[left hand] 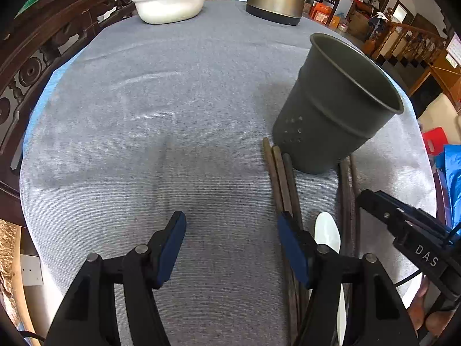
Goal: Organize utensils
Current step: 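Move both tools forward to the chopsticks lying beside the grey cup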
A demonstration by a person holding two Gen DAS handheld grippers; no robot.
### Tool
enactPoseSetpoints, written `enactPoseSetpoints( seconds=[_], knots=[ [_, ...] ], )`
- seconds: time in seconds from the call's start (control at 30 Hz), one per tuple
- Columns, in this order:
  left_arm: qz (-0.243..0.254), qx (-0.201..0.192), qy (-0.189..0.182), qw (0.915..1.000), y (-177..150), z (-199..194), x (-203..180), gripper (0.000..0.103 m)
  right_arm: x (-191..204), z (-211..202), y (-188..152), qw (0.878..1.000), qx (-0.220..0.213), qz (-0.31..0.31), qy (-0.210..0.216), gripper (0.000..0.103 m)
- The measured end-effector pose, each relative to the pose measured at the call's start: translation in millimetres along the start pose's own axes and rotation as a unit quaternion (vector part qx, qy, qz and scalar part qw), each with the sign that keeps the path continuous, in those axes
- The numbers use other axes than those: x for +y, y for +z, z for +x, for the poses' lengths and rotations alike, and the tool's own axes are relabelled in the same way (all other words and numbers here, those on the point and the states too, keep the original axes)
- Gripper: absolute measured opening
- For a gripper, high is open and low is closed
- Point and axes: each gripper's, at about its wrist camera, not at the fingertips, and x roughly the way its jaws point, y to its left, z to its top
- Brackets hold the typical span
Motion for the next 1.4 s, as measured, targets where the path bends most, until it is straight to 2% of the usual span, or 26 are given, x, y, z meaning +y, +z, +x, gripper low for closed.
enactPoseSetpoints(
  seconds=[0.1, 0.23, 0.43, 0.73, 0.9, 1.03, 1.23, 1.4],
  knots=[
    [-0.001, 0.009, 0.008, 0.9999, -1, 4, 4, 0.067, 0, 1, 0, 1.0, 0.005, 0.009, 0.011, 0.037],
    [-0.012, 0.006, -0.012, 0.9998, -2, 4, 4, 0.065, 8, 5, -1, 1.0, 0.006, -0.003, 0.007, 0.037],
    [0.0, 0.002, -0.014, 0.9999, -2, -2, 1, 0.065, 6, 5, 0, 1.0, 0.004, 0.001, 0.007, 0.037],
    [-0.015, 0.006, -0.016, 0.9997, 0, 4, 6, 0.066, 2, 3, -4, 1.0, 0.001, -0.003, 0.004, 0.037],
    [-0.014, 0.006, -0.02, 0.9997, 13, 2, 2, 0.066, 5, 2, -5, 1.0, -0.001, -0.014, -0.005, 0.037],
    [-0.013, 0.011, -0.014, 0.9998, 12, 1, 13, 0.066, -4, 0, -4, 1.0, 0.002, -0.007, -0.008, 0.03],
    [-0.019, 0.026, -0.027, 0.9991, 13, -6, 32, 0.066, -10, 0, 0, 1.0, 0.01, 0.005, -0.006, 0.03],
    [-0.026, 0.028, -0.041, 0.9984, 32, -8, 42, 0.066, -8, 5, 10, 0.999, 0.03, 0.012, 0.002, 0.032]
  ],
)
